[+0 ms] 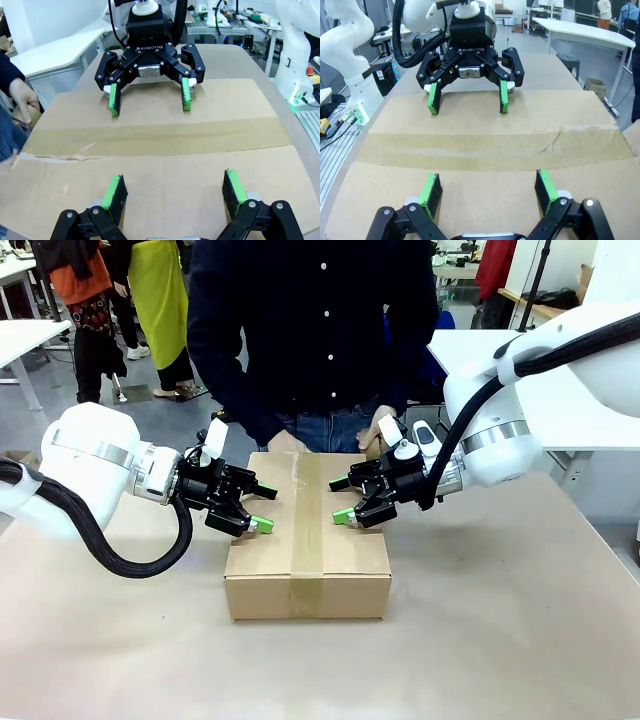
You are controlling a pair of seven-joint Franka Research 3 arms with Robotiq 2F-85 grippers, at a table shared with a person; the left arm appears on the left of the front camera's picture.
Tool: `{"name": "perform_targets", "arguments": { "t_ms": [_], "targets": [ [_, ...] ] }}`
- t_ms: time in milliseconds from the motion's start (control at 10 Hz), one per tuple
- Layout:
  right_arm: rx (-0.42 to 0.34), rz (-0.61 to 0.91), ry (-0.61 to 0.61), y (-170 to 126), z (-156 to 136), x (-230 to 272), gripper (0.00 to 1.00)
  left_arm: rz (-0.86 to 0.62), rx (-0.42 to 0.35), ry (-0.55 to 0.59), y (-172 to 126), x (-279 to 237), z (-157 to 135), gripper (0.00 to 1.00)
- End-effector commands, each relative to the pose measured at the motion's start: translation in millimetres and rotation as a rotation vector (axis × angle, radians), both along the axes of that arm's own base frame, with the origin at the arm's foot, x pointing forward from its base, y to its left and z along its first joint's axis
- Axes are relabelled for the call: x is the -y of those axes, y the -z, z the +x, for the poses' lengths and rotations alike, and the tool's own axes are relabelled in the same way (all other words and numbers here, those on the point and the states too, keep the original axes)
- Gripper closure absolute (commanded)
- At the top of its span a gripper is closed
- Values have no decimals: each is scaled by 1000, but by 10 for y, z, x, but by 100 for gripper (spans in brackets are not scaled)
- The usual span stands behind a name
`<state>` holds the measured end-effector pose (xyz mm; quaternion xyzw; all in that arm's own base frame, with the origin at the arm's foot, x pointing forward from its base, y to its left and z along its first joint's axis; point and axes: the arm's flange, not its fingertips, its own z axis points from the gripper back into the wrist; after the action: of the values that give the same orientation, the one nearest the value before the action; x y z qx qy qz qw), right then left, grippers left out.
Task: Pack the gift set into the box.
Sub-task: Press and hold the closed box until the human finishes sealing it.
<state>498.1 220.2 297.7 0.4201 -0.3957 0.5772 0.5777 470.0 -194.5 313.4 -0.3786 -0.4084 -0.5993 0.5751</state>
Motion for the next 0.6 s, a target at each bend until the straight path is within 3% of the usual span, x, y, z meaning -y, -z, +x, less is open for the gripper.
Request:
{"name": "perform_targets", "arguments": {
  "t_ms": [0, 400, 500],
  "targets": [
    [5, -1, 5, 6, 3, -6, 0, -1, 2, 4, 24, -10, -18, 0],
    [0, 0, 0, 0, 0, 0, 0, 0, 0, 0, 0, 0, 0, 0],
    [-35, 85, 58, -442, -15, 328, 0, -48, -246, 42, -385, -310, -18, 0]
  ]
}}
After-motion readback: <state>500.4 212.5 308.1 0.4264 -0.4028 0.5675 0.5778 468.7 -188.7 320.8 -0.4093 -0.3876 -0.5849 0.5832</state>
